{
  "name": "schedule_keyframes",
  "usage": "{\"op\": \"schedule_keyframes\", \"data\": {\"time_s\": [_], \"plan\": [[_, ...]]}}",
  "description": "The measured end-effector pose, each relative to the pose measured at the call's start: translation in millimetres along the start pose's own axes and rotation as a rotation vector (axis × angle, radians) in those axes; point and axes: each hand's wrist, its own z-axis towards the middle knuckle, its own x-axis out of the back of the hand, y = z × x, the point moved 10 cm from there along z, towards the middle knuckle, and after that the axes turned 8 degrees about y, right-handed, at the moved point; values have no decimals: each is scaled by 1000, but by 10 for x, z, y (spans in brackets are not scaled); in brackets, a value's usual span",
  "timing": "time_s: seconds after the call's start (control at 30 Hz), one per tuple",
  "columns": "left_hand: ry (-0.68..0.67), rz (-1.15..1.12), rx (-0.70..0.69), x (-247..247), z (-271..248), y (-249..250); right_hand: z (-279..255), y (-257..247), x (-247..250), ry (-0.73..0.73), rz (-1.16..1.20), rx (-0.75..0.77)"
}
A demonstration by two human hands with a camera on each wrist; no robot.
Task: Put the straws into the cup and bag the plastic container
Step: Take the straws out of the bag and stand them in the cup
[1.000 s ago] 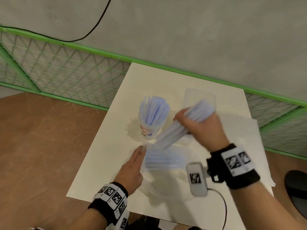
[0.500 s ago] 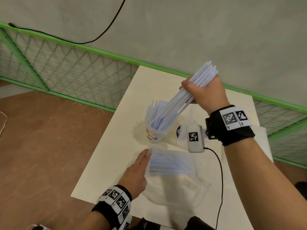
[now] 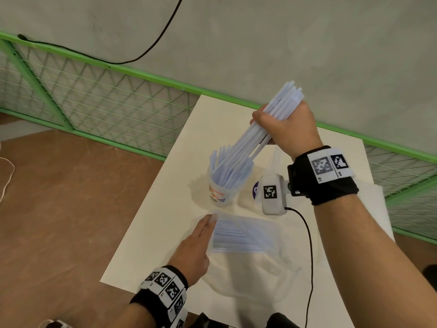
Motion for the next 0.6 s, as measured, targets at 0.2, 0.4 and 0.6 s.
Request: {"op": "schedule_keyframes", "data": {"time_s": [0.2,0.4,0.6], "plan": [[1,15,5,3,-9,5,-18,92,-121,-58,-80,26],[8,22,-4,34,-2,43,-1,312,-427,-105,-174,32],[16,21,-12,53,7,62,-201,513,-684,-181,-143,74]]}}
